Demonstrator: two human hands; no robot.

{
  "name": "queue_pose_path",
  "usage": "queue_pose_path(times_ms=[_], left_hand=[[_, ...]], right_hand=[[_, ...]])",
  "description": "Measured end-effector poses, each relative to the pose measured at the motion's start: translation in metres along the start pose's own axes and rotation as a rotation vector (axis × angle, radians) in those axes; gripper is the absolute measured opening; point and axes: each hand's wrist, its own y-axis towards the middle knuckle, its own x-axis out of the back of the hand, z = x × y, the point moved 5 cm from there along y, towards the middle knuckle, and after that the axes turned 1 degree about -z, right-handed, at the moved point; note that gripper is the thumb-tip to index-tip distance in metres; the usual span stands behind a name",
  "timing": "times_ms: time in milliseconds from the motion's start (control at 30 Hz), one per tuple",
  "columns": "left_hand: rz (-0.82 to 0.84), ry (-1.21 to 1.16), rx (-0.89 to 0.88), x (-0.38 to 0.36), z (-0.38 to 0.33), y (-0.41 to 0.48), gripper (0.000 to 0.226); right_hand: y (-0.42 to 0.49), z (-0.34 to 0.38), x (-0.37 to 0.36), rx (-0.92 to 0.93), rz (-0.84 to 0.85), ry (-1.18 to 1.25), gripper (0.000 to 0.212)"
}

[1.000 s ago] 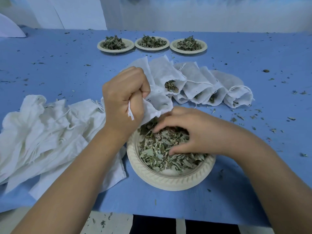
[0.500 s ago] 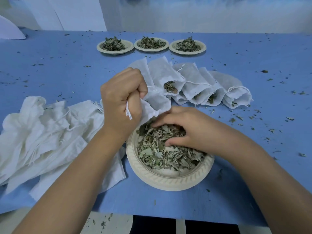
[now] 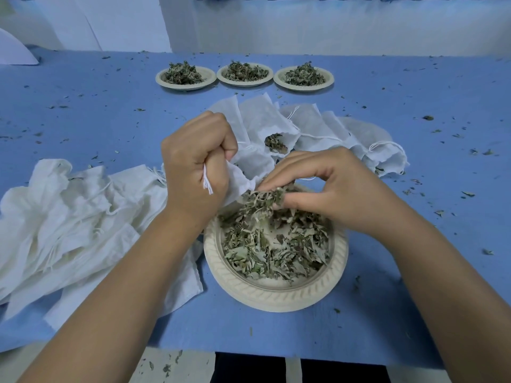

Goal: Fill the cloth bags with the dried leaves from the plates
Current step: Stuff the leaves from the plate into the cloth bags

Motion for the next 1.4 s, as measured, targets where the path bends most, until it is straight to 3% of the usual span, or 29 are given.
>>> queue_pose_path(times_ms=[367, 533, 667, 800, 867, 1033, 1167, 1267, 1400], left_hand=[[0.079, 0.01, -0.052, -0.005, -0.003, -0.001, 0.024], [0.073, -0.007, -0.082, -0.006, -0.004, -0.003, 0.028], [0.113, 0.001, -0.137, -0.01, -0.008, -0.003, 0.028], [0.132, -0.001, -0.136, -0.012, -0.007, -0.003, 0.03], [0.142, -0.003, -0.147, -0.012, -0.008, -0.003, 0.029], [0.194, 0.009, -0.184, -0.017, -0.011, -0.006, 0.032], [0.147, 0.02, -0.132, -0.013, -0.005, -0.005, 0.032], [0.112, 0.019, -0.091, -0.01, -0.003, -0.005, 0.029], [0.106, -0.011, -0.109, -0.009, -0.008, -0.005, 0.026]], right_hand=[[-0.002, 0.004, 0.013, 0.103, -0.358, 0.325, 0.028], [-0.003, -0.003, -0.001, 0.018, -0.336, 0.133, 0.029], [-0.004, 0.001, -0.009, 0.082, -0.346, -0.144, 0.029], [-0.004, 0.0, -0.008, 0.055, -0.347, 0.137, 0.041], [-0.005, 0.0, -0.008, 0.071, -0.372, 0.156, 0.038], [-0.001, 0.007, -0.024, 0.208, -0.349, -0.392, 0.023], [-0.003, 0.002, -0.007, 0.063, -0.381, -0.204, 0.021], [-0.006, 0.012, 0.006, 0.15, -0.47, -0.144, 0.005], [-0.007, 0.021, -0.01, 0.187, -0.255, -0.207, 0.043]])
